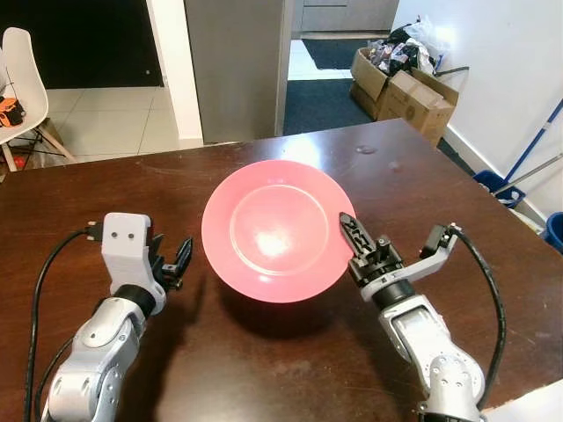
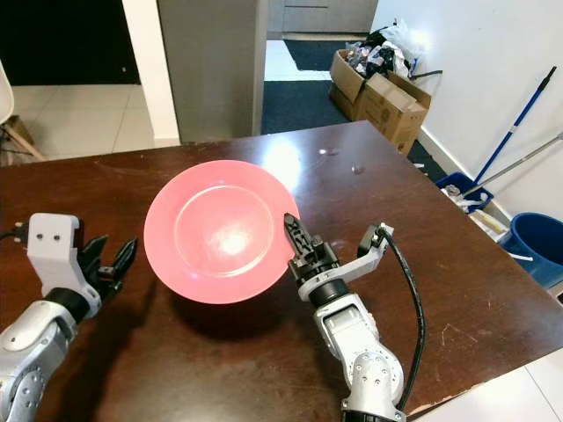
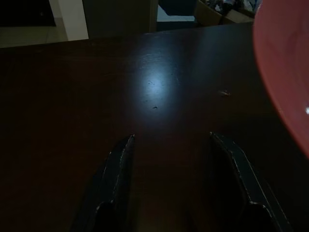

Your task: Setting the table

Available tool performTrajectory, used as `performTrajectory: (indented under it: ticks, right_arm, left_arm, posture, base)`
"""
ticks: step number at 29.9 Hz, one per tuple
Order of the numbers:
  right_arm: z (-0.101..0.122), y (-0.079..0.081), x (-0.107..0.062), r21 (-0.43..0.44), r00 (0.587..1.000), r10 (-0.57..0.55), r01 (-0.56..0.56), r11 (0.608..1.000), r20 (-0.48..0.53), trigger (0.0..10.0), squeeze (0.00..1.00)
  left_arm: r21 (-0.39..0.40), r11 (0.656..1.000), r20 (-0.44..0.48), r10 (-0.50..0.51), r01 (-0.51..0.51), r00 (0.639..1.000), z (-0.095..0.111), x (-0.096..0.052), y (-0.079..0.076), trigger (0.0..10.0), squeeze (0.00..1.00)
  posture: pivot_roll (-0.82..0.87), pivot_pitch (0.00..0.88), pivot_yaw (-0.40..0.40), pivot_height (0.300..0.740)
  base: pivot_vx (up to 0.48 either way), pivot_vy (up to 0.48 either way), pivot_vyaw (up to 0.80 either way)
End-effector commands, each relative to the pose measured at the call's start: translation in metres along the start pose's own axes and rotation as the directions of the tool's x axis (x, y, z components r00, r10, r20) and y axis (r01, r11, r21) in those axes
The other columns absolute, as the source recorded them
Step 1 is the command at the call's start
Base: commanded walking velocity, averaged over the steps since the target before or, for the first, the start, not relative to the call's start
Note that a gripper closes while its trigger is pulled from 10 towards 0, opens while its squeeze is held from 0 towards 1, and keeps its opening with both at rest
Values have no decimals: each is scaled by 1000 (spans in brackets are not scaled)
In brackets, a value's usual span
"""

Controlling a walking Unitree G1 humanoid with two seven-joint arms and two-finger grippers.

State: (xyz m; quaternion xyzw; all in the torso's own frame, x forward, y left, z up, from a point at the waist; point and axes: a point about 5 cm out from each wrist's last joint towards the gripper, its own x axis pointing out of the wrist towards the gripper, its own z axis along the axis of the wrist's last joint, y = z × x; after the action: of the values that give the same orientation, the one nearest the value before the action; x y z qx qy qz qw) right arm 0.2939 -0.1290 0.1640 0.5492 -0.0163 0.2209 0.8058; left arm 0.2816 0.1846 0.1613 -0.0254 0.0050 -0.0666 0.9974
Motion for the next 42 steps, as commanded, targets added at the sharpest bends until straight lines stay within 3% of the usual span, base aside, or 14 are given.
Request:
performTrajectory:
  ticks: [1,8,42]
  right_arm:
    - [-20,-5,-5,97,1000,-31,31,995,1,10000,0]
    - [-21,-7,-4,78,999,-43,44,996,-19,10000,0]
    - [-22,-9,-5,95,998,-47,50,994,-31,10000,0]
  left_arm:
    - [22,1000,-10,2,-1,1000,-1,0,1,10000,0]
    - [27,1000,-14,3,-3,1000,-2,-1,1,10000,0]
    - [25,999,-13,-26,27,1000,-4,3,-7,10000,0]
  posture:
    - [47,35,45,740]
    - [50,37,41,740]
    - [39,29,39,740]
  base:
    - [0,0,0]
    - [0,0,0]
    - [0,0,-800]
